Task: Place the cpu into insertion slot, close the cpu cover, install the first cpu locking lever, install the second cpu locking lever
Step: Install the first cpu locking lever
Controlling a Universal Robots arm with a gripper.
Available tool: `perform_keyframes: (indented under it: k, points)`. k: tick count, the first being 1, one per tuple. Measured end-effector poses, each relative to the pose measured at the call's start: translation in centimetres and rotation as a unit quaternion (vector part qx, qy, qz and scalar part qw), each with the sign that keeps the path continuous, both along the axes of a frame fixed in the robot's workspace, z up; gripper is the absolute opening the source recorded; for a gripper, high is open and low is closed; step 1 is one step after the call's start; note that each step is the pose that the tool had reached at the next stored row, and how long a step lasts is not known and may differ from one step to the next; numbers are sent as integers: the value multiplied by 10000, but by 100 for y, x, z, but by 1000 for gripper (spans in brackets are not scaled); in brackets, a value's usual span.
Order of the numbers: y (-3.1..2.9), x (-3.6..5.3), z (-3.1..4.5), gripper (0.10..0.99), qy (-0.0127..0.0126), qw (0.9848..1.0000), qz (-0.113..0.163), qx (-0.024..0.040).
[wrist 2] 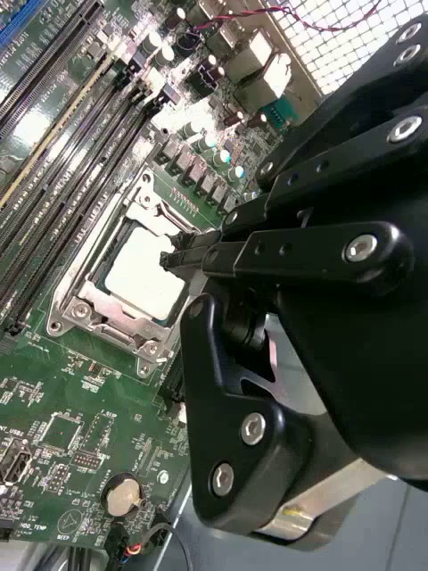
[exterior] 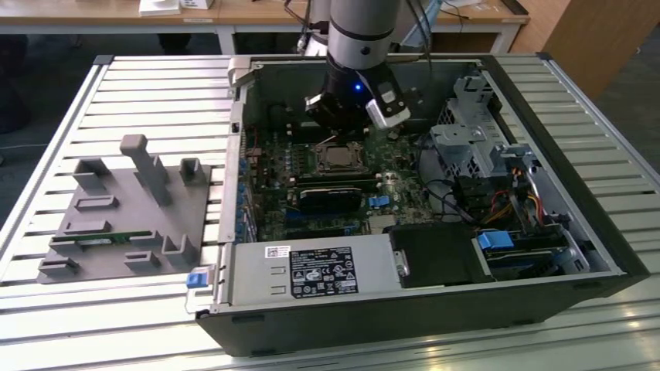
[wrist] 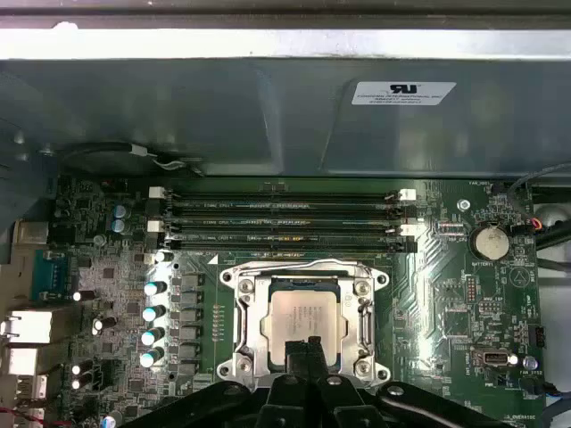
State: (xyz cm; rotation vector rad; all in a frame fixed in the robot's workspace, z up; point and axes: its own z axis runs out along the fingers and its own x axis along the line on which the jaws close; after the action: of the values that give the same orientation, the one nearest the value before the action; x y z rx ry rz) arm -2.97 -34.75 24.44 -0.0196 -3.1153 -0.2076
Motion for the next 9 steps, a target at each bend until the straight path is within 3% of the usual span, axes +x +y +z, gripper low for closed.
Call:
perform_keyframes:
  k: [1, 9]
  points:
    - [0, 0, -110, 106, 0, 10000, 0, 0]
    - [0, 0, -146, 106, 0, 10000, 0, 0]
